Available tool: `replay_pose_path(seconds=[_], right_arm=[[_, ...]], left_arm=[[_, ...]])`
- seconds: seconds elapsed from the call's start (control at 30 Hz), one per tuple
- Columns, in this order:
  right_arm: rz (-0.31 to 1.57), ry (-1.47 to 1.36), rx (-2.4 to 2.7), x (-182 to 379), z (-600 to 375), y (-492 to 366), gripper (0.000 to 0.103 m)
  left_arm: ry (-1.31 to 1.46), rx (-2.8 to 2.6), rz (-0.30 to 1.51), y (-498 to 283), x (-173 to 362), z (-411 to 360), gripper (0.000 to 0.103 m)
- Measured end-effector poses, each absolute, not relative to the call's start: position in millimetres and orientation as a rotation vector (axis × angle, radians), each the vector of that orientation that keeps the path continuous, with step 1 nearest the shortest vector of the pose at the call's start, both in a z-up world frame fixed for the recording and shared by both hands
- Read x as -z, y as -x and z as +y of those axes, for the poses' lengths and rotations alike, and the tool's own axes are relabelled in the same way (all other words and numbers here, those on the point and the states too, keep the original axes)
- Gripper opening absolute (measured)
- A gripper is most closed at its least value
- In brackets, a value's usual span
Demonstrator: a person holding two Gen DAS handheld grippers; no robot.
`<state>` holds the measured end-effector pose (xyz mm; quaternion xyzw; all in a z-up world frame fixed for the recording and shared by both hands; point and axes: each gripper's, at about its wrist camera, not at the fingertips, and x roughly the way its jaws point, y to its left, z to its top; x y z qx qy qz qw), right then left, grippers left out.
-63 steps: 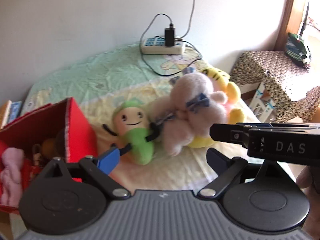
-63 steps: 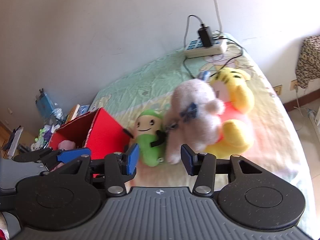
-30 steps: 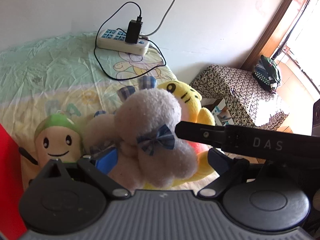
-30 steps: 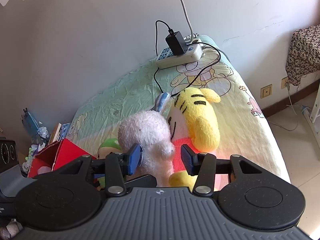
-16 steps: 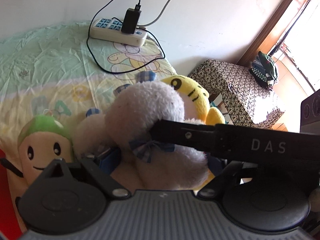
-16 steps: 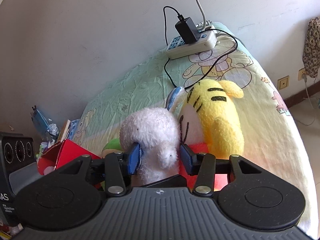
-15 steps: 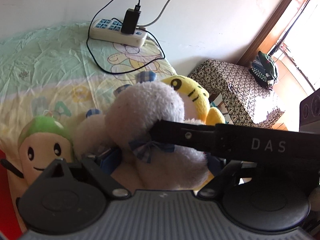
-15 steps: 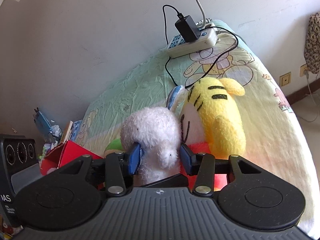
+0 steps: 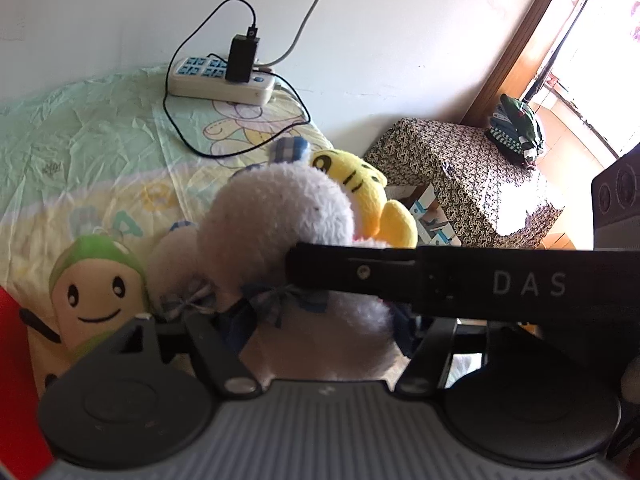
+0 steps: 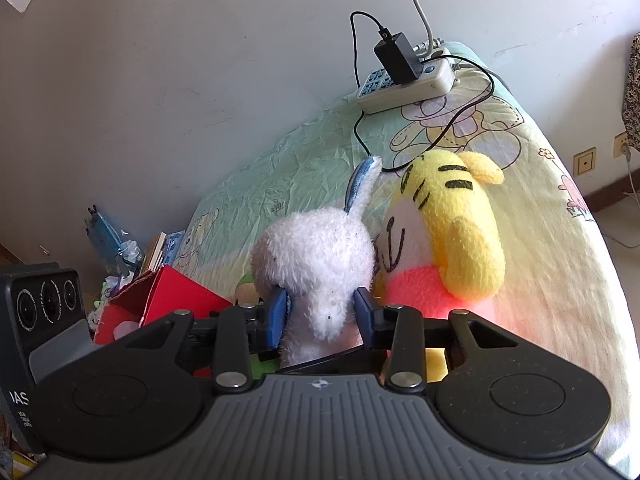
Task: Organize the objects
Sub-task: 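Close the right gripper on the white bunny and lift it, then carry the white bunny with the right gripper and lower it into the red box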
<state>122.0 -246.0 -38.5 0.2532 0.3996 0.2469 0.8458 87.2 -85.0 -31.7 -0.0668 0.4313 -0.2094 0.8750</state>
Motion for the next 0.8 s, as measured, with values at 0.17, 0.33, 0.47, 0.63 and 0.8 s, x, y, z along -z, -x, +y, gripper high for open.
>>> replay_pose_path(seconds=[0.17,0.33,0.47,0.63,0.8], right_arm=[[0.831,-0.512,-0.54,29.9,-242.6,-106.4,0.04],[0.834,-0.505,-0.558,25.2,-239.1,-92.5,0.04],[0.842,-0.495,-0.578,23.3,-234.2,-82.1,0.04],[0.849,-0.485,-0.612,22.1,-224.9,-70.2,0.041],[0.858,-0.474,-0.649,21.5,-214.3,-61.9,0.041]], left_arm=[[0.124,0.429,0.88,-68.2,23.5,-85.3,0.065],[0.119,0.41,0.868,-48.7,18.2,-82.5,0.065],[0.112,0.39,0.864,-32.9,15.5,-79.0,0.065],[0.082,0.353,0.857,-14.6,12.5,-73.8,0.065],[0.093,0.322,0.859,0.6,10.9,-62.7,0.065]])
